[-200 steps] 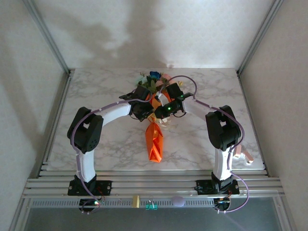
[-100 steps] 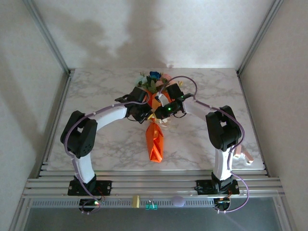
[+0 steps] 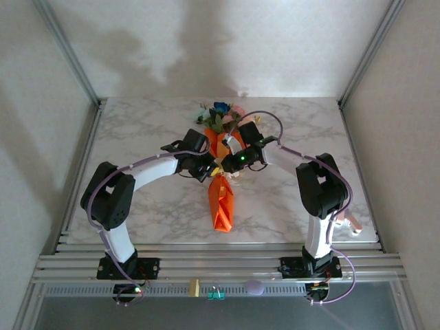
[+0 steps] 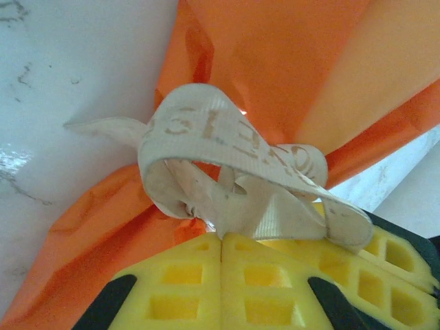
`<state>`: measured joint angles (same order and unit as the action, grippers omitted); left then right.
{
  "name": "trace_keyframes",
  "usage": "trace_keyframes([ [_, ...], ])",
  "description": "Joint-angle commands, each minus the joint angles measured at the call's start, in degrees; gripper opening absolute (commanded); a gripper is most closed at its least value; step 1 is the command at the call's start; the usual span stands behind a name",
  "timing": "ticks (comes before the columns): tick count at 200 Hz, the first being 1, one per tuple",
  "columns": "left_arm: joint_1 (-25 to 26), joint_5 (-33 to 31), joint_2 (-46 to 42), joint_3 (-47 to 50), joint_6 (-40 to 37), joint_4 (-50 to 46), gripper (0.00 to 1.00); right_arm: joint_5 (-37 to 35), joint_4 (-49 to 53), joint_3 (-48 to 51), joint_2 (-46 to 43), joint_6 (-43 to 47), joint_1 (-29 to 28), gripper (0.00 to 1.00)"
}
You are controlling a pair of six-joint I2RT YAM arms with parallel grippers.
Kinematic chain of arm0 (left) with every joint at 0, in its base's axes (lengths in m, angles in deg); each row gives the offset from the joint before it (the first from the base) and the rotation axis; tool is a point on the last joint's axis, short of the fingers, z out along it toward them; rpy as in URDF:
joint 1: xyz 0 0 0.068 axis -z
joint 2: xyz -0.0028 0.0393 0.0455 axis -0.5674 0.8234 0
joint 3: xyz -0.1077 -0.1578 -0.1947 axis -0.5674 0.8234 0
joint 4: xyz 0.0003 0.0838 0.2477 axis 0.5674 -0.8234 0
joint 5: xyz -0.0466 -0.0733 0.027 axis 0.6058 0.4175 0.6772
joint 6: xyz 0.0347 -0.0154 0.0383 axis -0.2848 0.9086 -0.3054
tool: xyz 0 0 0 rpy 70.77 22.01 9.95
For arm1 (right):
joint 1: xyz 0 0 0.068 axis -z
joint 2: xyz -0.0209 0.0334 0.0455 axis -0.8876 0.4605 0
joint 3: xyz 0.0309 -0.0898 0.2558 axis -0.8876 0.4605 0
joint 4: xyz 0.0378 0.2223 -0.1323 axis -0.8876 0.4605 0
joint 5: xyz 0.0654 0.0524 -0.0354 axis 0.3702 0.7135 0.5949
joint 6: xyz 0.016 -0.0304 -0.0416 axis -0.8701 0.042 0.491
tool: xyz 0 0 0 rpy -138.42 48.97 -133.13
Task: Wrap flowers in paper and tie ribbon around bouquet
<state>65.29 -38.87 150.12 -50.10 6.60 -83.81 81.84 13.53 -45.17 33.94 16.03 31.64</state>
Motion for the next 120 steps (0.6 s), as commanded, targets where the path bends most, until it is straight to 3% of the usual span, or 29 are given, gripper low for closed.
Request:
trace_keyframes([
  [1,0.5,1.3,-2.6,1.2,1.9,-0.9,0.0,-2.8,-1.1,1.2,-2.9,0.2,-0.9,0.0],
  [90,-0.5,2.4,-5.4,7.4,7.9,4.0,0.0,-4.7,-2.5,2.4,-4.1,0.0,-1.9,0.0],
  [120,-0.9,3.9,-6.2,10.5,10.9,7.2,0.06,-4.1,-2.5,2.7,-4.2,-0.2,-2.2,0.0],
])
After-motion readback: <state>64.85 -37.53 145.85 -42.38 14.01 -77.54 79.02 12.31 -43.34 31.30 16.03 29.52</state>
